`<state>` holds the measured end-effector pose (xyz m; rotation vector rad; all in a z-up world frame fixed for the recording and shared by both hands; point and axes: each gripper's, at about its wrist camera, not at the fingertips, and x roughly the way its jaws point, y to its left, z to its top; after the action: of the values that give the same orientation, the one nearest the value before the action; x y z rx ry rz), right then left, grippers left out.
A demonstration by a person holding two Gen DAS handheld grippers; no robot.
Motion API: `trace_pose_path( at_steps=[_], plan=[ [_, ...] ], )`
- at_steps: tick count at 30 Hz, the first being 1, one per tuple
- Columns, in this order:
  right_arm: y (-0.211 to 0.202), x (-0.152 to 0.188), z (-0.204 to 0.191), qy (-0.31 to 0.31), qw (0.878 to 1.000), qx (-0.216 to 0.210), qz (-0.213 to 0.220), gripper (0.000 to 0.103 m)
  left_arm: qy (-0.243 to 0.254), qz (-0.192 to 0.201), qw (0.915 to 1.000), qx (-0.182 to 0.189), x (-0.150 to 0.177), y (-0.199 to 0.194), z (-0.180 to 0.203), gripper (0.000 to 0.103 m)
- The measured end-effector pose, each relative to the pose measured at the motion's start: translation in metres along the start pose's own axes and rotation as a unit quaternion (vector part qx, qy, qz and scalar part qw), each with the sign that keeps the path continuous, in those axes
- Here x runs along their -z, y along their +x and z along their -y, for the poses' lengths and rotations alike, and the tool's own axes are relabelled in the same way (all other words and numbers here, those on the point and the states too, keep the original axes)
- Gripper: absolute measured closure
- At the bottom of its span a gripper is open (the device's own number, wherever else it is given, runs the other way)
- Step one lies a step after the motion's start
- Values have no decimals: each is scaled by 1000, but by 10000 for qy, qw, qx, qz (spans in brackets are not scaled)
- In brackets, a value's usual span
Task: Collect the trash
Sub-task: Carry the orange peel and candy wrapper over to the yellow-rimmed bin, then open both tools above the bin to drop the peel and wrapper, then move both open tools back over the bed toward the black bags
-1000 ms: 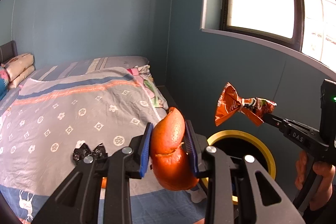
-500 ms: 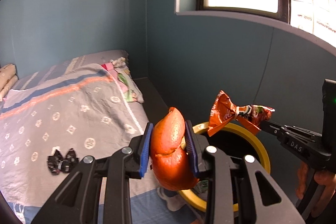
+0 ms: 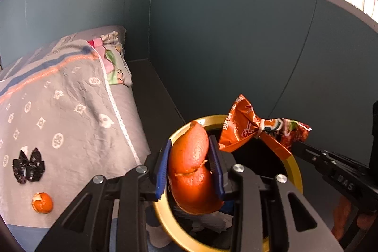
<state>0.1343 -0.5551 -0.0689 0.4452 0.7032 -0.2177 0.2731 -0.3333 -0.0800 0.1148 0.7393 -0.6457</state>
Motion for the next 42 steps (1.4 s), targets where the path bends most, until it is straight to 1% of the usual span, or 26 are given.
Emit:
trace_pose_path(
  at_steps=[4,7,9,11,16,18,22,24,25,26,27,28,32,35,37,39,42],
  plan=[
    [4,-1,2,64,10000,17,-68,102,-120,-127,9998,106,0,15,-2,72],
    [5,0,5,73,9999,23,-145,102,-277,-263,9991,168,-1,23,-5,69],
    [5,0,2,132,9997,-6,-207,102,-358,-314,9986,224,-3,26,-8,63],
    [8,-1,3,166,9996,15,-224,102,-399,-269,9987,160,-4,22,-10,48],
    [9,-3,2,247,9993,62,-274,101,-539,-126,9984,69,-5,9,-21,35],
    [9,-2,0,292,9991,56,-312,101,-630,-87,9980,10,-6,4,-28,35],
    [8,-2,-3,315,9989,49,-334,101,-713,46,9973,-140,-6,-9,-43,26],
    [8,-1,-5,300,9991,9,-312,100,-719,110,9970,-253,-5,-16,-53,25],
    [4,0,-4,293,9991,-10,-291,96,-733,132,9967,-309,-5,-19,-59,24],
    [2,1,-5,279,9993,-26,-267,86,-760,158,9963,-375,-5,-22,-67,23],
    [-1,1,-12,256,9994,-87,-196,78,-799,181,9956,-450,-3,-26,-74,23],
    [-3,3,-12,247,9995,-109,-182,65,-846,188,9949,-515,-3,-29,-82,23],
    [-8,4,-34,21,9997,-191,-142,63,-1004,219,9914,-810,0,-41,-118,23],
    [-8,5,-59,-245,9988,-393,-171,63,-1055,272,9887,-1032,3,-52,-144,21],
    [-5,6,-84,-522,9967,-601,-178,62,-1087,321,9866,-1178,5,-58,-162,19],
    [-2,9,-109,-770,9936,-811,-163,59,-1155,349,9838,-1329,8,-66,-183,18],
    [10,16,-148,-1103,9874,-1114,-200,58,-1289,354,9790,-1541,14,-72,-216,18]
  ],
)
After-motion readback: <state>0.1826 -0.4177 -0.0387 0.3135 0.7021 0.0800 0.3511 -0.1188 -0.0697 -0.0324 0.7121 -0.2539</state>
